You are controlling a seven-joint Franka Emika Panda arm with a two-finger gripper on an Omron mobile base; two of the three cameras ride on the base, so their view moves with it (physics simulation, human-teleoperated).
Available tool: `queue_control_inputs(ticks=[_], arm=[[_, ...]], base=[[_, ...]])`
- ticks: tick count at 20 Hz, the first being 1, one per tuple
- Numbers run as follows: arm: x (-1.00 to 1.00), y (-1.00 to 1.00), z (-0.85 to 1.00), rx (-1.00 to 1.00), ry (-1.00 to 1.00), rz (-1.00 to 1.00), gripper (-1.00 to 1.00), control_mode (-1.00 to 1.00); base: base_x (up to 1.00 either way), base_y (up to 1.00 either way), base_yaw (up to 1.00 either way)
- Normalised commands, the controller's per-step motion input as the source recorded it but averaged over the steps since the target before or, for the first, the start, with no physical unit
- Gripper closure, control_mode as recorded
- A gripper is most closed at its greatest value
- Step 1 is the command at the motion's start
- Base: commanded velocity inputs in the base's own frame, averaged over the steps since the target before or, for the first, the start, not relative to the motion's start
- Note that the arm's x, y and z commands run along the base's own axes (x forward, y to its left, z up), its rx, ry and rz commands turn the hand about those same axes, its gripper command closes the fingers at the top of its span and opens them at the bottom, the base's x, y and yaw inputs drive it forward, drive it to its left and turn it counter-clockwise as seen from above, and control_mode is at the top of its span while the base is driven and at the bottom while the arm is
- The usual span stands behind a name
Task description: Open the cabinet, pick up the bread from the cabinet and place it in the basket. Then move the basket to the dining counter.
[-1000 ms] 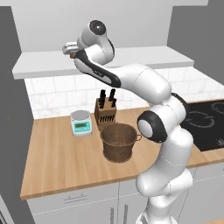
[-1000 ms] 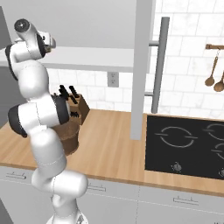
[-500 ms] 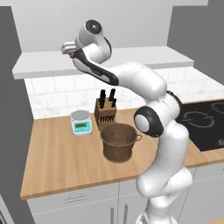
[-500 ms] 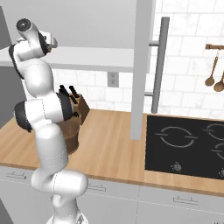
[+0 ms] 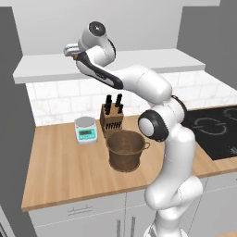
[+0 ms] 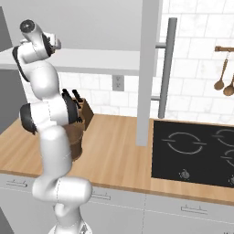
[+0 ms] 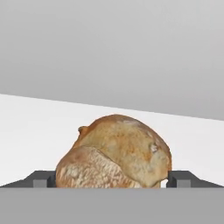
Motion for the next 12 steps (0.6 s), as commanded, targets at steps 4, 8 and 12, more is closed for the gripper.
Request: queue_control_inputs(ticks=[4, 8, 12], arm=[[0.02, 0.0, -0.27, 0.0, 0.0, 0.0, 1.0, -1.0], [-0.67, 0.12, -0.06, 0.0, -0.01, 0.0, 1.0, -1.0], [-0.79, -0.03, -0.22, 0.0, 0.0, 0.0, 1.0, -1.0]], base=[[0.0, 0.0, 0.0], [0.0, 0.0, 0.0], [0.0, 0.0, 0.0]])
